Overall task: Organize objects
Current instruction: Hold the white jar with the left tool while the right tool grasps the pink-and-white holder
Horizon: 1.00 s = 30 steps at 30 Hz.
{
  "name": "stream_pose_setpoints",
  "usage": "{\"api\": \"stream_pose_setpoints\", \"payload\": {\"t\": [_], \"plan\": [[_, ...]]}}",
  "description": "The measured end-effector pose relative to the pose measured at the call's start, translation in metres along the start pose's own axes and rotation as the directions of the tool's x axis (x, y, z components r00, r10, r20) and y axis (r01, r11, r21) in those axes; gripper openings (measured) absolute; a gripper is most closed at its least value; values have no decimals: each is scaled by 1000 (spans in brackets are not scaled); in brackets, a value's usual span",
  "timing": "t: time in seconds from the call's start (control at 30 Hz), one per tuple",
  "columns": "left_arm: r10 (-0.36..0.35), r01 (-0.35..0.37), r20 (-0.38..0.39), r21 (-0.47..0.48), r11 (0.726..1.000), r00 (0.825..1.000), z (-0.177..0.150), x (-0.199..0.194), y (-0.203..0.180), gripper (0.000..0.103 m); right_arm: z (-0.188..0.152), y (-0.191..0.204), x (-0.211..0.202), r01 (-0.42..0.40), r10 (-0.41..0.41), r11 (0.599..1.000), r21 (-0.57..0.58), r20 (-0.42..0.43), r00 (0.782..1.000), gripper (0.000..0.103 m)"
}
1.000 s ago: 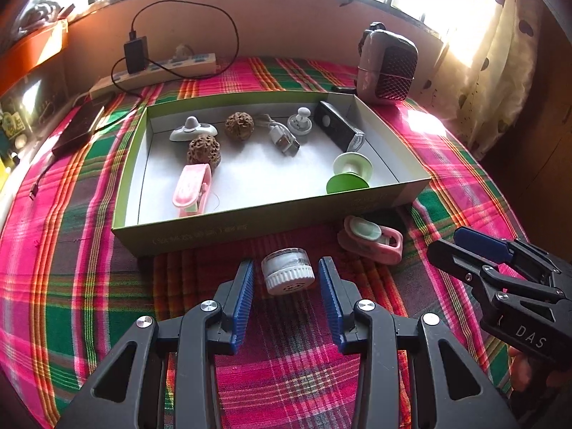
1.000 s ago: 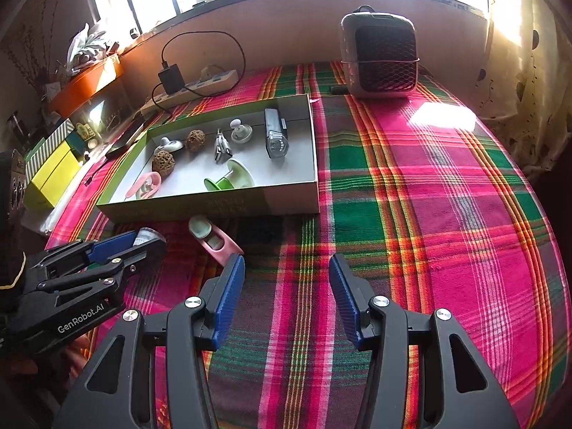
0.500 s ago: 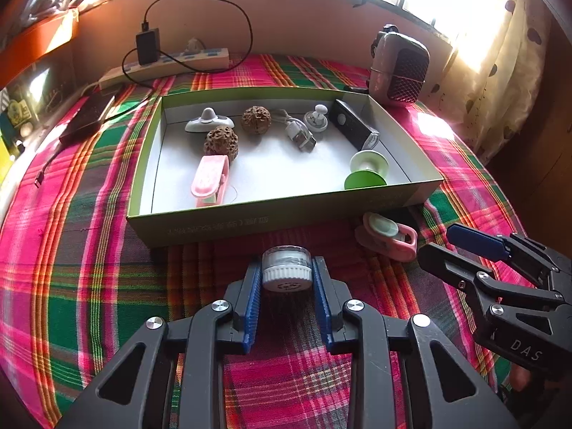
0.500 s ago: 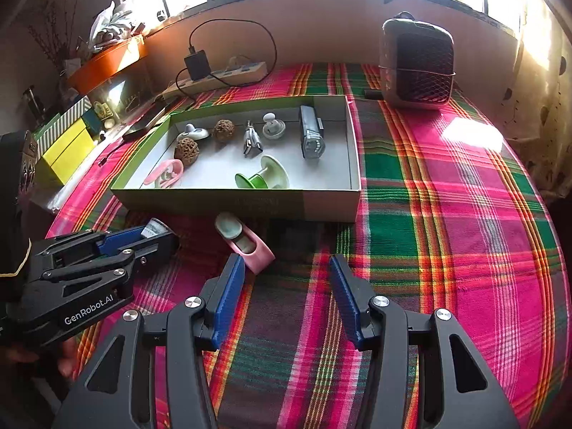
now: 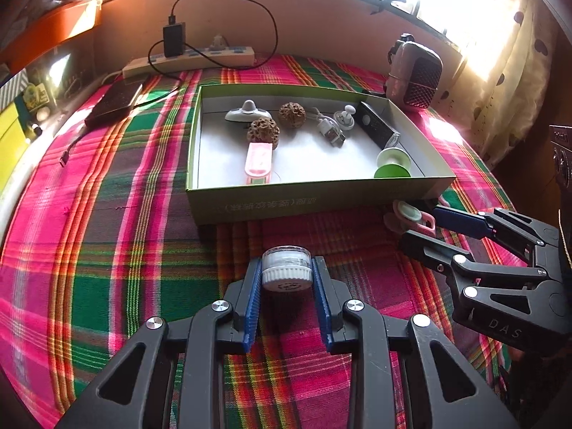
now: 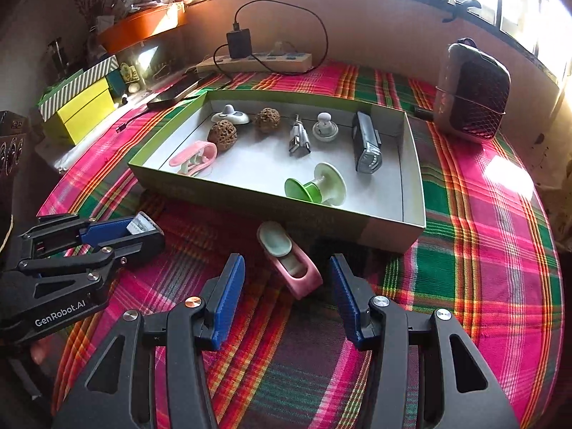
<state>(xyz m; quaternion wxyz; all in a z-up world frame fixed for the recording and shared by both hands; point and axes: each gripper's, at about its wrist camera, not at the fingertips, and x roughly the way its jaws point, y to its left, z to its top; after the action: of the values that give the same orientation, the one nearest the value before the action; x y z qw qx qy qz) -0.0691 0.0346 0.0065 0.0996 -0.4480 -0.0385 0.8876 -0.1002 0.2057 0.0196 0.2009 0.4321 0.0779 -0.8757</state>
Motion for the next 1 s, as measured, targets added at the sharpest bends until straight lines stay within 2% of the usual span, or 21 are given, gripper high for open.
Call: {"api": "stream_pose_setpoints", "payload": {"t": [0.23,0.5,0.87,0.9,1.0], "plan": [[-9,9,6,-7,1000,1000,-1,0,7,25,-2,13,3,-40,40,999,-21,-19,999,50],[-27,27,8,-3,1000,1000,-1,0,9,25,1,7,11,29,-28,999,43,-25,999,50],[-22,21,27,23,1000,999,-3,0,7,25,-1,10,13,92,-92,994,59,-1,996,50],[-18,18,29,26,1000,999,-3,0,7,25,-1,10,13,93,-94,994,64,2,996,49],[-9,8,33,35,999,999,-4,-1,6,25,-3,9,11,100,-101,992,78,11,995,38]]}}
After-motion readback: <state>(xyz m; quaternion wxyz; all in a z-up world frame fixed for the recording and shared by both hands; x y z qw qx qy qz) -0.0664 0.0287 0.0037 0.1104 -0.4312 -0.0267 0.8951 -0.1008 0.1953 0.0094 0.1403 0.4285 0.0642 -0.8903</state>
